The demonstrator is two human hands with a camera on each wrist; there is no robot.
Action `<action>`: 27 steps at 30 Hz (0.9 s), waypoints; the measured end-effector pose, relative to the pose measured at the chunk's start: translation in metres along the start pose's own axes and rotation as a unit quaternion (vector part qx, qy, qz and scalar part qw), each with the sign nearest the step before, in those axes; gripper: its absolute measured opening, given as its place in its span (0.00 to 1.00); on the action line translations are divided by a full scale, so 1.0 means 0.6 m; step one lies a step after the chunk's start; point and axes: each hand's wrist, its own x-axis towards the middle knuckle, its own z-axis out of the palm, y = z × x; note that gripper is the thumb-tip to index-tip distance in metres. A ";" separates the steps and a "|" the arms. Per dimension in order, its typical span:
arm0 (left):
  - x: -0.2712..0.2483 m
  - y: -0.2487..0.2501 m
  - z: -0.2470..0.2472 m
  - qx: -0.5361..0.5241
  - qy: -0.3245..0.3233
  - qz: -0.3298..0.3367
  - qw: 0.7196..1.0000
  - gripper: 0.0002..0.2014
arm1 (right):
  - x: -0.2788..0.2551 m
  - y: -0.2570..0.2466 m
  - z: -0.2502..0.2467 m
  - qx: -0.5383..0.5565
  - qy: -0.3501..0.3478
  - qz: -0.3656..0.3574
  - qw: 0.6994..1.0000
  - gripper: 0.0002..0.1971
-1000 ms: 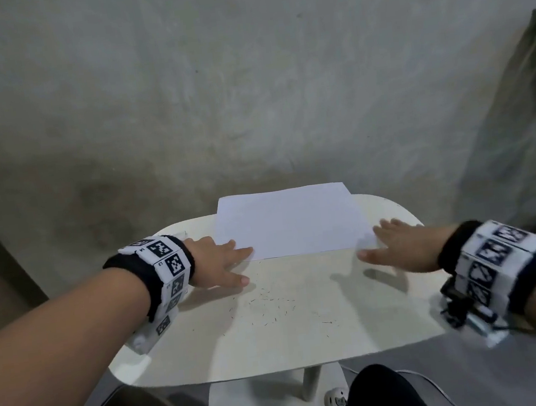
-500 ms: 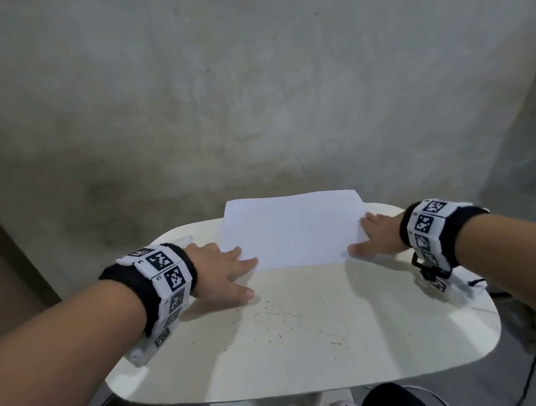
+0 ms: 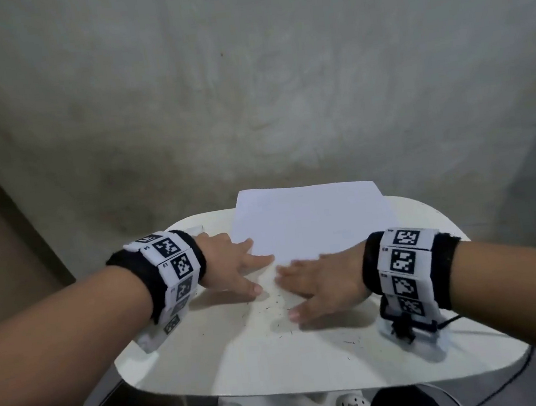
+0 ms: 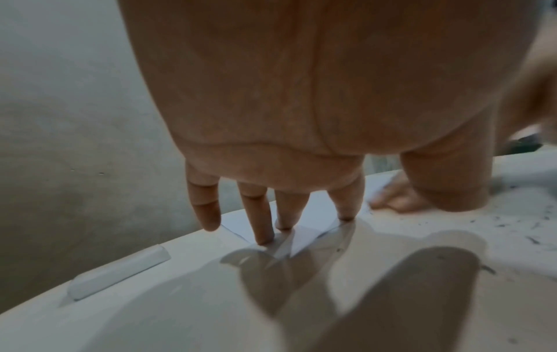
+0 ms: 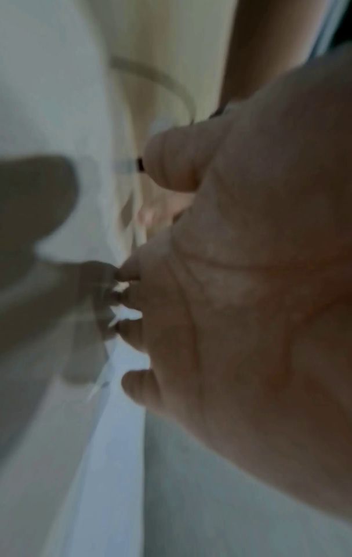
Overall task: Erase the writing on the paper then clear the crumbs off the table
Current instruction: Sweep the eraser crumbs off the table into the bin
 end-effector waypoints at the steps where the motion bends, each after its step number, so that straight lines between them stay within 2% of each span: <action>1: 0.000 -0.002 0.000 -0.009 0.000 0.002 1.000 0.34 | 0.006 -0.013 -0.005 0.024 0.010 -0.020 0.999 0.40; 2: 0.001 -0.004 0.001 -0.015 0.001 0.003 1.000 0.35 | 0.014 -0.015 -0.011 0.035 0.032 -0.014 0.999 0.40; 5: 0.004 -0.005 0.004 -0.018 0.007 -0.006 1.000 0.38 | 0.028 -0.018 0.004 -0.021 0.099 0.072 0.992 0.47; 9: 0.011 -0.009 0.007 -0.025 0.010 -0.008 1.000 0.40 | 0.014 -0.046 0.008 -0.013 0.040 -0.035 0.999 0.41; 13: 0.016 -0.011 0.009 -0.033 0.005 -0.038 0.999 0.47 | 0.018 -0.037 -0.007 -0.043 0.058 0.012 0.997 0.41; 15: 0.015 -0.008 0.008 -0.025 0.006 -0.032 0.999 0.45 | 0.002 -0.041 -0.003 -0.005 0.024 -0.045 0.999 0.37; 16: 0.015 -0.006 0.009 -0.023 0.005 -0.024 0.999 0.43 | -0.015 -0.039 -0.001 0.037 0.028 -0.065 0.997 0.36; 17: 0.014 -0.005 0.009 -0.024 0.002 -0.016 1.000 0.40 | -0.038 -0.029 0.001 0.077 0.058 -0.051 0.994 0.35; 20: 0.011 0.000 0.009 -0.004 0.001 -0.001 1.000 0.40 | -0.133 0.051 0.055 0.195 0.177 0.111 0.958 0.39; 21: 0.010 0.001 0.008 0.003 0.002 -0.001 1.000 0.40 | -0.168 0.074 0.089 0.219 0.179 0.171 0.944 0.45; 22: 0.011 0.002 0.007 0.009 0.002 -0.003 1.000 0.41 | -0.198 0.083 0.121 0.218 0.171 0.223 0.935 0.55; 23: 0.011 0.003 0.006 0.014 0.001 -0.003 1.000 0.41 | -0.216 0.088 0.159 0.192 0.152 0.275 0.930 0.66; 24: 0.011 0.005 0.004 0.017 0.001 -0.002 1.000 0.42 | -0.219 0.086 0.196 0.172 0.127 0.322 0.922 0.72; 26: 0.009 0.007 0.001 0.022 0.001 0.000 1.000 0.42 | -0.194 0.047 0.237 0.170 0.115 0.371 0.906 0.75; 27: 0.009 0.007 0.000 0.023 -0.001 -0.003 1.000 0.42 | -0.170 0.012 0.240 0.197 0.133 0.364 0.900 0.74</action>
